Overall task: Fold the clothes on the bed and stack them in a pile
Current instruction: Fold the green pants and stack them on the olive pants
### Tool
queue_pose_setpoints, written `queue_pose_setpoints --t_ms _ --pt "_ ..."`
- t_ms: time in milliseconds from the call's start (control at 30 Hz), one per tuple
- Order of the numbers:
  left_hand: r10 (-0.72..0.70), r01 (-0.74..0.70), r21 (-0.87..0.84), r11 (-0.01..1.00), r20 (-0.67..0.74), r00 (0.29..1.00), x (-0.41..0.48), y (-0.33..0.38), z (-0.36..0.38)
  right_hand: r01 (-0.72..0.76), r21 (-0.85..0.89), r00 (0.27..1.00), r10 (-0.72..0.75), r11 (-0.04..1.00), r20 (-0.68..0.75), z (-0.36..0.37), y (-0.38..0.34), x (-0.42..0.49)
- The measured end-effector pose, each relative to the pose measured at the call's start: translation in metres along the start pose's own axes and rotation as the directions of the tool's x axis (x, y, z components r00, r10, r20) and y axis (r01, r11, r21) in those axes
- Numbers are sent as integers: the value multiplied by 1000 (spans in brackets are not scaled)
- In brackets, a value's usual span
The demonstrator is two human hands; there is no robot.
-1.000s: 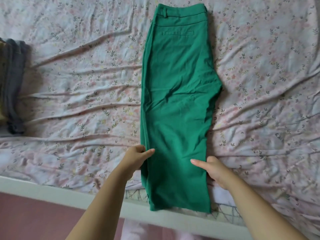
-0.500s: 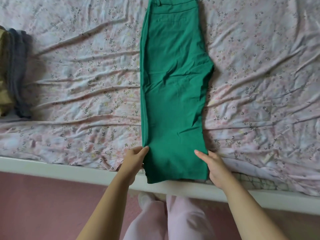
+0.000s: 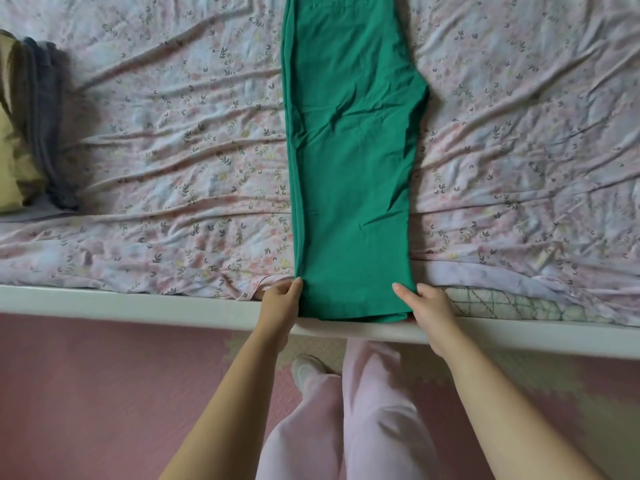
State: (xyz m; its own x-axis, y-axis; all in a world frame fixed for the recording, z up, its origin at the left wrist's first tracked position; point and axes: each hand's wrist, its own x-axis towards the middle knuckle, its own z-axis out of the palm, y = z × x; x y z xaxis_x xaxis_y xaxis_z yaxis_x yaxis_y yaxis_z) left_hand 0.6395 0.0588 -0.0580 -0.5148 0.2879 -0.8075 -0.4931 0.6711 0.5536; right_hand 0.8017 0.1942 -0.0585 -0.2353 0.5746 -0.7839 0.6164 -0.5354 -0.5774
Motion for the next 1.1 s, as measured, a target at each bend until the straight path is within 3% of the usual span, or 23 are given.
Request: queue_pose_setpoints --t_ms 333,533,633,767,900,1100 --pt "133 -137 -184 973 -33 991 -23 24 -6 57 233 996 -39 971 -81 -4 -27 -10" --pt "197 -200 -183 962 -35 980 -18 77 -7 157 342 980 -105 927 -166 -11 -74 0" --pt "174 -182 -196 964 -55 983 -7 113 -5 177 289 980 -142 941 -140 -14 -111 16" --pt "92 -82 -407 910 5 996 12 160 0 165 256 986 -154 953 -63 -19 -169 45" --pt "76 -36 -500 865 60 995 53 200 2 159 280 987 -147 947 -66 -16 -216 91" --pt "98 -35 -493 869 102 990 136 257 4 141 353 989 -118 925 -87 5 -274 164"
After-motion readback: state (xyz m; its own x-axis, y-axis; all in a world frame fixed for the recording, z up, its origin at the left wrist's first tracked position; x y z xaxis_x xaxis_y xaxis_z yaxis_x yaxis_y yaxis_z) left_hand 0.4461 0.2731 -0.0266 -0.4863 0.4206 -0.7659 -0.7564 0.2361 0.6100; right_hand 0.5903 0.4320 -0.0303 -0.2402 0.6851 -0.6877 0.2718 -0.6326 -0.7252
